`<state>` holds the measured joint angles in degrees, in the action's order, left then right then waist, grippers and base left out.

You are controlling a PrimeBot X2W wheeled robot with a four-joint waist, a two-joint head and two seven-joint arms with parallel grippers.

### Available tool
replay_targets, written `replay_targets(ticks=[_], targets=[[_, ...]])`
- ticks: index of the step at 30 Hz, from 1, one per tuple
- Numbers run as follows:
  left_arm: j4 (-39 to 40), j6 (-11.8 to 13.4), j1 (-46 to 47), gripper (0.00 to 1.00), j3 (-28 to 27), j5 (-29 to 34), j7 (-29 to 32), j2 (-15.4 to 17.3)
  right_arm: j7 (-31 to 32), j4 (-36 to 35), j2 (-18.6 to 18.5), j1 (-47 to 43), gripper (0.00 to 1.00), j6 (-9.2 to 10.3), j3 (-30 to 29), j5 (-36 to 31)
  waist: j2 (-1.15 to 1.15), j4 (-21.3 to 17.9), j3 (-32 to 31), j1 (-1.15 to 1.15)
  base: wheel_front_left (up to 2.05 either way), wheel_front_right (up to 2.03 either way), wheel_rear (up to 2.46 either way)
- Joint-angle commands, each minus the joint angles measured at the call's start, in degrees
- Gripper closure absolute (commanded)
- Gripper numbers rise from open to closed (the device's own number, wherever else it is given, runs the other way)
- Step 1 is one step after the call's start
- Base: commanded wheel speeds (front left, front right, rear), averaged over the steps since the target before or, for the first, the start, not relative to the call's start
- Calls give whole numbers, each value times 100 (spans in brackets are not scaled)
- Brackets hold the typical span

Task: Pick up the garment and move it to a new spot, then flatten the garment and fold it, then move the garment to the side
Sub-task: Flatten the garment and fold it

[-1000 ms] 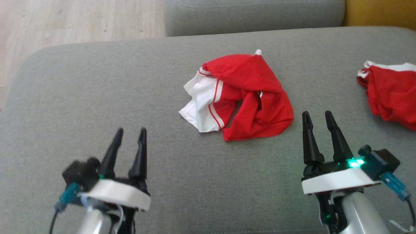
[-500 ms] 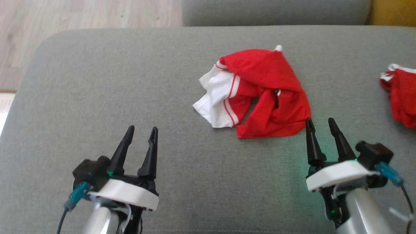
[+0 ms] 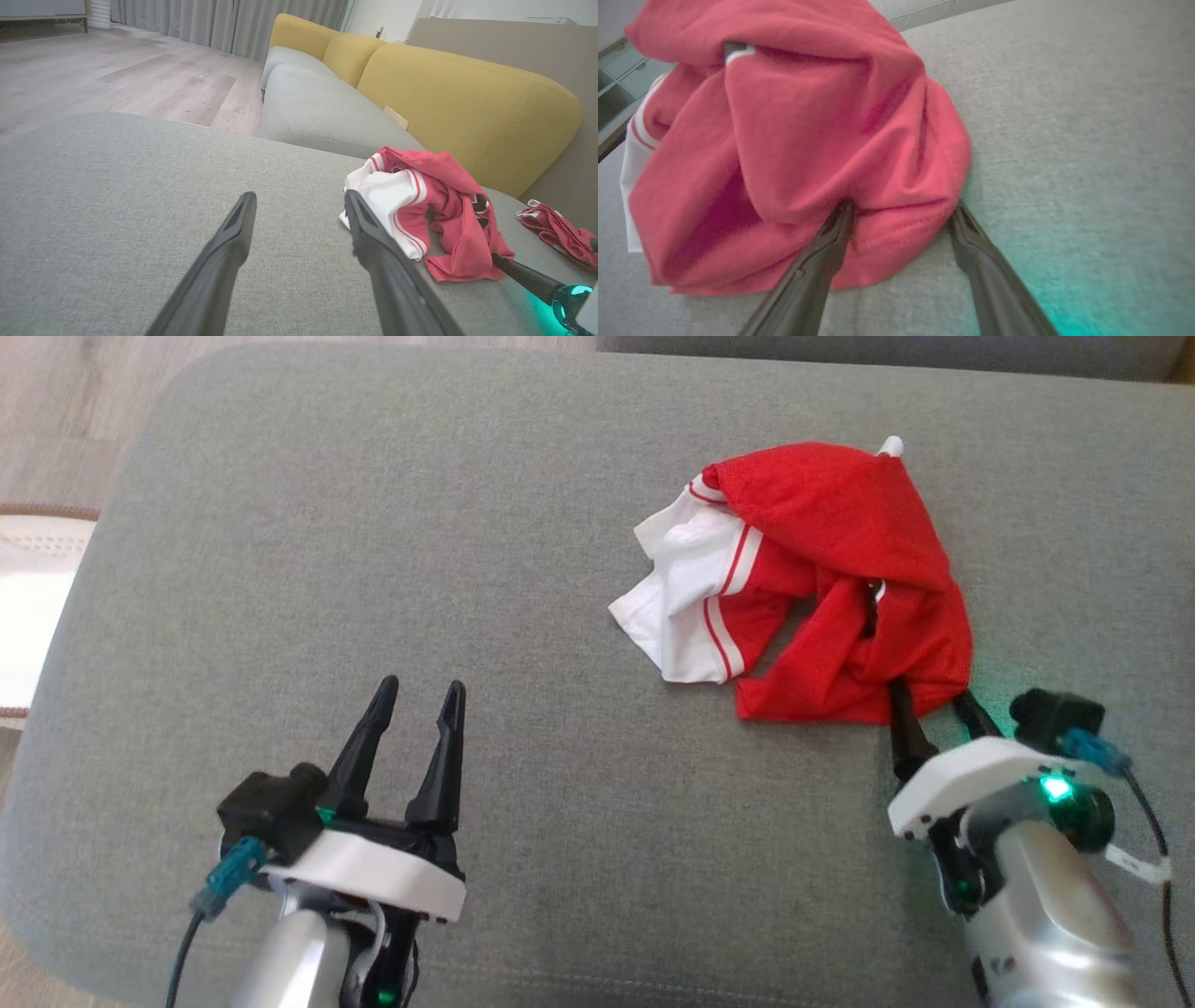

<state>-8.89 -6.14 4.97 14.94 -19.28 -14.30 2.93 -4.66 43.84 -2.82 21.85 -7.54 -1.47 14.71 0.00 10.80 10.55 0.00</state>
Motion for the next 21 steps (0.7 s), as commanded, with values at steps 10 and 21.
replay_targets(ticks=[10,21], targets=[[130,31,197,0,-214,35,-70,-4,-435,373,-6,548,100,5,111,-1148,0,-258,-126,0,0,0,0],[125,55,47,0,-186,-10,-70,-5,185,-499,-794,378,100,5,-777,-2244,0,-566,-542,0,0,0,0]])
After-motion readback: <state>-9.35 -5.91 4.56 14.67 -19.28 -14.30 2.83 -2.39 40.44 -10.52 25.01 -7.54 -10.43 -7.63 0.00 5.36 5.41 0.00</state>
